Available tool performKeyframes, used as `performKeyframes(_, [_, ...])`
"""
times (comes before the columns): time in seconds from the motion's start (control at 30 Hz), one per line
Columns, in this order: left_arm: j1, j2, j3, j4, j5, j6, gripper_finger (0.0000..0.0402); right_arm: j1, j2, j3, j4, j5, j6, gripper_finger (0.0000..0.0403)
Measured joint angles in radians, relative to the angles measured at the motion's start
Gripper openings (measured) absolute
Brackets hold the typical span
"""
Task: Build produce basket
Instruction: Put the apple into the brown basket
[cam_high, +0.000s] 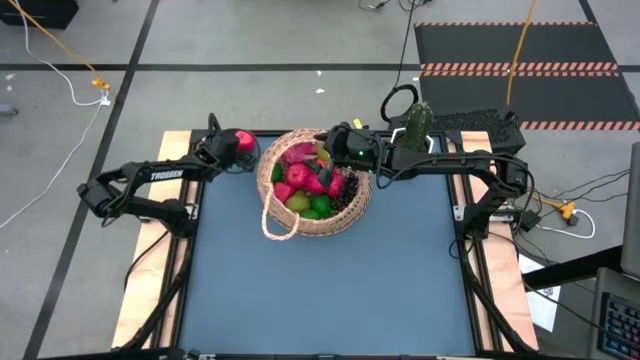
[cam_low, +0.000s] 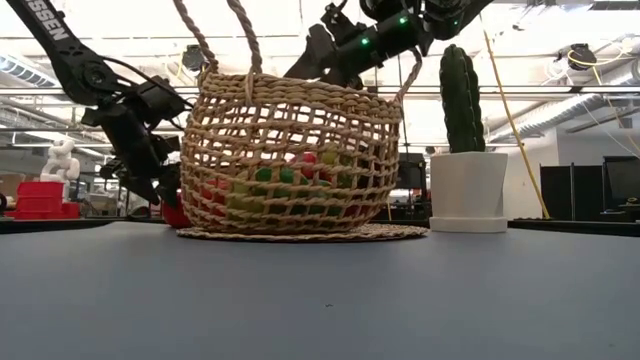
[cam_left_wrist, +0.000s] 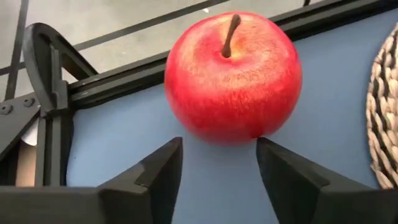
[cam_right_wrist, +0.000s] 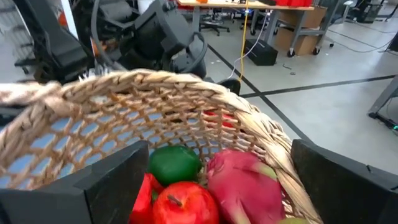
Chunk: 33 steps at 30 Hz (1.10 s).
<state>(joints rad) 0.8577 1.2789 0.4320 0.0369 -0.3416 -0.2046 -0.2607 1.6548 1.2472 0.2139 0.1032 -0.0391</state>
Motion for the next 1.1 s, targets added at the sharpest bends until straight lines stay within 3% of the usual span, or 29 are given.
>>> performKeyframes(0.3, [-0.002,-0.088,0.0,-0.006,-0.007,-0.057,0.0185,-0.017,0.0,0.0,-0.012,-0.002,-0.112,0.0389])
performKeyframes(0.53, [0.001,-0.208,0.0,0.112,0.001,-0.036,0.0225,-0.041,0.0,-0.001,0.005,-0.004,-0.137,0.0389])
performKeyframes(0.67, [0.012,-0.192,0.001,0.134,0.029,-0.051,0.0233,-0.054,0.0,-0.001,0.029,-0.005,-0.134,0.0389])
performKeyframes(0.8, [0.046,-0.122,0.001,0.209,0.032,-0.04,0.0205,-0.06,0.0,-0.001,0.029,-0.005,-0.13,0.0389])
performKeyframes(0.93, [0.117,-0.042,0.027,0.264,0.172,-0.074,0.0159,-0.059,0.0,-0.001,0.03,-0.004,-0.113,0.0389])
performKeyframes(1.1, [0.146,0.02,0.11,0.164,0.335,-0.034,0.0116,-0.059,0.0,-0.001,0.001,-0.004,-0.104,0.0389])
